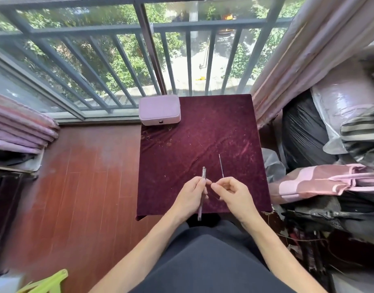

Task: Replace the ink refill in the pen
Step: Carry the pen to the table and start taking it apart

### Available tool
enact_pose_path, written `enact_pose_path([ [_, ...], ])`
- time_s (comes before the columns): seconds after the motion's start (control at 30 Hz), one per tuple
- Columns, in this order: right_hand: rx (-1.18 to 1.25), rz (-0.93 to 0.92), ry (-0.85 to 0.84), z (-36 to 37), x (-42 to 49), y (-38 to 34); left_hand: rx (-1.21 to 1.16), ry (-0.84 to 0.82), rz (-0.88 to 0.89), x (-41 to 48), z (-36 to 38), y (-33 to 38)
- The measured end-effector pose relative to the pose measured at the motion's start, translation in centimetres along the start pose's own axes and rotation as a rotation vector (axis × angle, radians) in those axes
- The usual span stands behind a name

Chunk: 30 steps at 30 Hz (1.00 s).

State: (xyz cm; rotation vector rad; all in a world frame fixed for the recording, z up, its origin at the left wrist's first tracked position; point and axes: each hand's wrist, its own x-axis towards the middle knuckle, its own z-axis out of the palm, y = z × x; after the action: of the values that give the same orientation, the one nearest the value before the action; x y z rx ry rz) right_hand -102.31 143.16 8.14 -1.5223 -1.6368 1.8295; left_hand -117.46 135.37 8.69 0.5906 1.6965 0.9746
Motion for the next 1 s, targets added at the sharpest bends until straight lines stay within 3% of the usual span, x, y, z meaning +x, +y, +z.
enact_pose_path([
  [0.3,0.036,-0.052,-0.075,0.3,1.0,-3.2,-0.169,-0.118,0.012,-1.4,-0.3,0.3],
  [0.7,0.08,-0.062,-0.071,1.6,0.4,-3.4,0.002,0.073,0.081,-2.3,0.0,2.0],
  [1.0,0.197,-0.03,-0.036,2.2,0.8,-3.5,-0.018,0.148,0.14,-2.8,0.2,3.2],
])
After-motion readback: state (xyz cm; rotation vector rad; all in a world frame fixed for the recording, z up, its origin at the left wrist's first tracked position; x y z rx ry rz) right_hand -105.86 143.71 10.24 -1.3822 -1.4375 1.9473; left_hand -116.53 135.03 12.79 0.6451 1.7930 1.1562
